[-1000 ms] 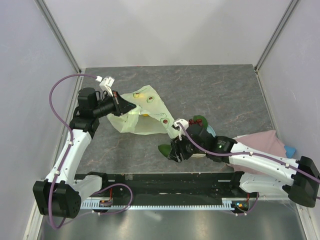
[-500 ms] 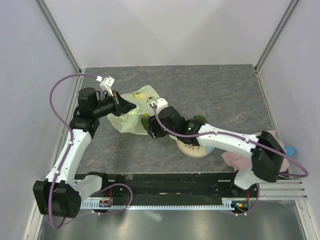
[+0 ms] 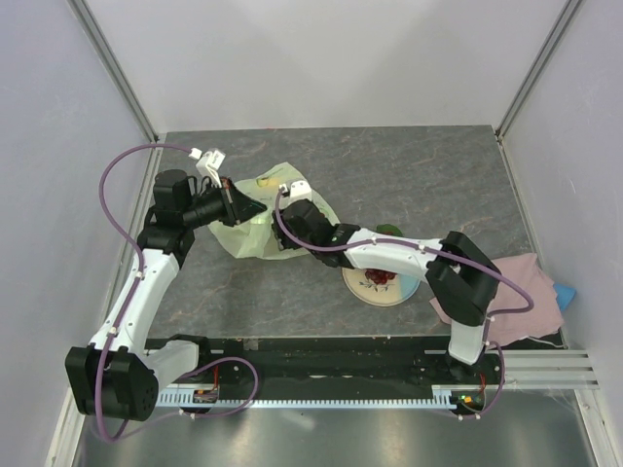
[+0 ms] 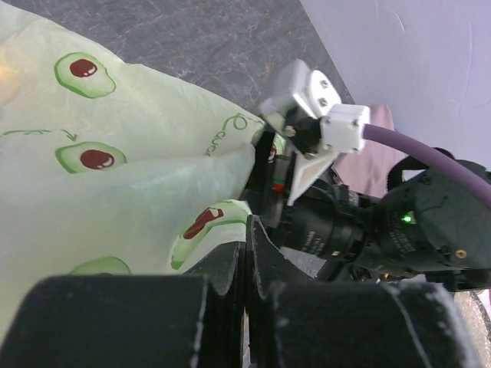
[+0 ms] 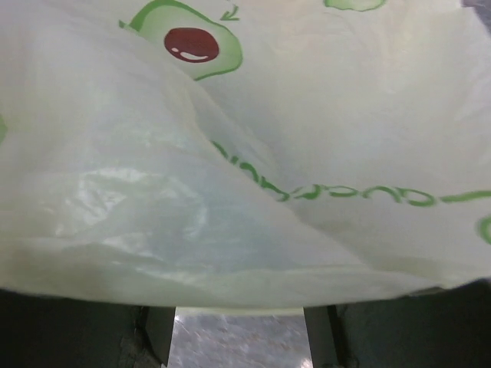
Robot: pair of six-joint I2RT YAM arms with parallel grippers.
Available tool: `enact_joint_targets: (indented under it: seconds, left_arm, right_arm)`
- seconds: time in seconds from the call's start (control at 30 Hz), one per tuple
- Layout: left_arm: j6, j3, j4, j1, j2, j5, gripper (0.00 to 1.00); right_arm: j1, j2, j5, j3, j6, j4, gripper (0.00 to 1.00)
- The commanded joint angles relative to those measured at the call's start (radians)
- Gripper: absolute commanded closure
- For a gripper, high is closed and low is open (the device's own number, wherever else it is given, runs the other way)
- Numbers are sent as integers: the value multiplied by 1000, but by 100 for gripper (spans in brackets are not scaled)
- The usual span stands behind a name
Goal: Place the fruits into the plastic bag
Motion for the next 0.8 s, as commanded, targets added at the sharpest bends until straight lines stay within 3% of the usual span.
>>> enact_joint_targets:
  seconds: [0.0,0.37,0.47,0.6,0.77]
  left_arm:
    - [-2,24,21,5,4,21,98]
    - [-11,21,31,7,3,32,98]
    - [-10,21,31,7,3,32,99]
    - [-10,21,30,7,3,34,99]
    - [-10,22,30,7,4,35,99]
  right_arm:
    - [11,75,-45,103,51,101,80]
    - [17,235,-58,197,120,148,67]
    - [19,256,-64,211,129,147,60]
    - [19,261,-65,211,129,148,34]
    - [19,258,-69,207,120,151,24]
